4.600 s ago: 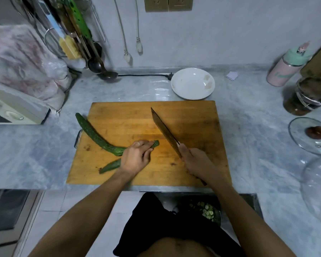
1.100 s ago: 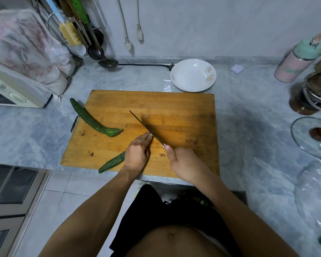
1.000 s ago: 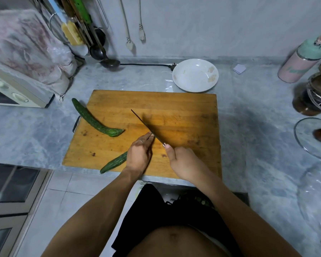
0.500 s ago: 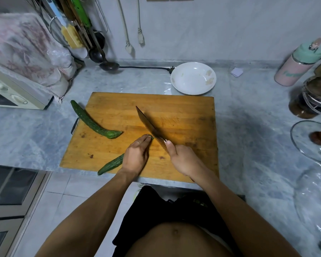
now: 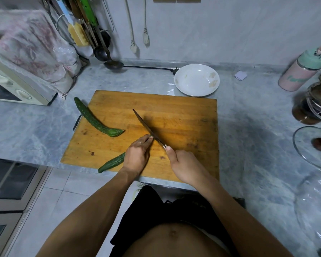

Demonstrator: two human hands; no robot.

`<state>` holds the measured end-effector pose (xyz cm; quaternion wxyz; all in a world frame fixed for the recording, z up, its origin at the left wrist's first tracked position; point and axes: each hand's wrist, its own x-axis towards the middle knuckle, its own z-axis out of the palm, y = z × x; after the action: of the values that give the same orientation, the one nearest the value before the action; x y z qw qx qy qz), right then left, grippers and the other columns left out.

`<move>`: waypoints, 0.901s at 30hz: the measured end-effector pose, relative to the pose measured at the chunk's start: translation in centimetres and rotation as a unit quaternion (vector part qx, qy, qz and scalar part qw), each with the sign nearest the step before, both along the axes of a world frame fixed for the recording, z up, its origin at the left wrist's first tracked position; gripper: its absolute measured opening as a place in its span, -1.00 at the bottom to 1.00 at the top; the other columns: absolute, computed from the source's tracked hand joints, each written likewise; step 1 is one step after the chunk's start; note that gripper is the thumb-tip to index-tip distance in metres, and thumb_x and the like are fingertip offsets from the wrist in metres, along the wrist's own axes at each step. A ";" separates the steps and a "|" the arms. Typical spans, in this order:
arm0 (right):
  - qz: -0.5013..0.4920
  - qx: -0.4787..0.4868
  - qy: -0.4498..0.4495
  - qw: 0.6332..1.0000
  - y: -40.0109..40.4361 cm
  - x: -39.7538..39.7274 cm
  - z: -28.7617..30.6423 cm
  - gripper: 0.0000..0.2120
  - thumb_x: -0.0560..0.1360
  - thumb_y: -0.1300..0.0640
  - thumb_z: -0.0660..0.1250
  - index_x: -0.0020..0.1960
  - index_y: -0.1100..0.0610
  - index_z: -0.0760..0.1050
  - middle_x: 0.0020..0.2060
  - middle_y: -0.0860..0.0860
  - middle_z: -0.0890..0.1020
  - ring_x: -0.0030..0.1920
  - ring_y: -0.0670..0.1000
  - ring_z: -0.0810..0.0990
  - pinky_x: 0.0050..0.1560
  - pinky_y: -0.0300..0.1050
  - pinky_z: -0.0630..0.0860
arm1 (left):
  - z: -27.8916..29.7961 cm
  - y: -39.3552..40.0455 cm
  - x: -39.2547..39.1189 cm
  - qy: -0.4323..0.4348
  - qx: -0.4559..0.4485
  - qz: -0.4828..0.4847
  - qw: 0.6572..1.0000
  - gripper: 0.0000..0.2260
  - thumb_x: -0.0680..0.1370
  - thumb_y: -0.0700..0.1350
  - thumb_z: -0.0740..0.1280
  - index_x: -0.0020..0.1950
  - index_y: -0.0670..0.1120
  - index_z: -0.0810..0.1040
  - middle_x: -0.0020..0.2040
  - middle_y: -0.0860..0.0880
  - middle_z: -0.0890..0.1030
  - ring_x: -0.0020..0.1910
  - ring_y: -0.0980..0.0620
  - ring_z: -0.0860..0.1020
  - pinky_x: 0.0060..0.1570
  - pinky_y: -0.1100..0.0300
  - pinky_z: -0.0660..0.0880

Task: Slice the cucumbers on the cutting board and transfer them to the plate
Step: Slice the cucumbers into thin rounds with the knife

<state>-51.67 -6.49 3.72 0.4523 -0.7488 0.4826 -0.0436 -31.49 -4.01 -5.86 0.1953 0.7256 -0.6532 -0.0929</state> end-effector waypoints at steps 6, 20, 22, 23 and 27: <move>-0.003 0.000 0.019 1.000 -0.1 0.8 -0.4 -0.35 0.66 -0.22 -0.16 -0.33 0.13 0.44 -0.37 0.05 0.51 -0.26 0.02 0.48 -0.20 -0.07 0.37 | 0.1 0.0 0.1 0.006 -0.022 -0.010 1.000 -0.62 0.46 -0.34 0.35 0.28 -0.17 0.57 0.30 -0.13 0.55 0.21 -0.13 0.57 0.15 0.09 0.50; -0.030 0.017 0.020 0.999 -1.0 1.6 -0.6 -0.35 0.67 -0.21 -0.14 -0.37 0.14 0.41 -0.44 0.05 0.49 -0.38 0.04 0.48 -0.33 -0.10 0.38 | 0.7 0.7 0.0 0.005 -0.055 -0.003 0.998 -0.67 0.48 -0.31 0.36 0.24 -0.15 0.61 0.23 -0.12 0.60 0.15 -0.11 0.60 0.01 0.05 0.59; -0.031 0.028 0.016 0.999 -1.1 1.3 -0.2 -0.37 0.67 -0.20 -0.15 -0.36 0.09 0.42 -0.45 0.02 0.49 -0.40 0.01 0.49 -0.36 -0.13 0.41 | 0.5 1.0 -0.1 0.008 -0.061 0.004 0.998 -0.68 0.49 -0.30 0.37 0.24 -0.14 0.61 0.24 -0.11 0.60 0.15 -0.10 0.59 0.02 0.07 0.57; -0.028 0.027 0.016 0.999 -1.1 1.1 -0.1 -0.36 0.67 -0.19 -0.15 -0.36 0.10 0.42 -0.46 0.02 0.48 -0.40 0.01 0.50 -0.37 -0.14 0.41 | 0.4 1.0 -0.1 0.006 -0.061 0.003 0.998 -0.67 0.49 -0.31 0.37 0.24 -0.14 0.60 0.24 -0.12 0.60 0.15 -0.11 0.59 0.03 0.06 0.57; -0.004 0.019 0.018 1.000 -0.7 0.6 0.2 -0.38 0.68 -0.17 -0.15 -0.39 0.07 0.38 -0.46 0.02 0.46 -0.39 -0.01 0.46 -0.38 -0.14 0.31 | -0.1 0.6 0.3 -0.006 -0.047 -0.013 0.999 -0.62 0.44 -0.33 0.40 0.25 -0.16 0.60 0.25 -0.13 0.59 0.17 -0.13 0.59 0.06 0.02 0.58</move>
<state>-51.04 -7.15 3.89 0.4578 -0.7387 0.4941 -0.0224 -31.21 -3.39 -5.94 0.2242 0.7073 -0.6677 -0.0600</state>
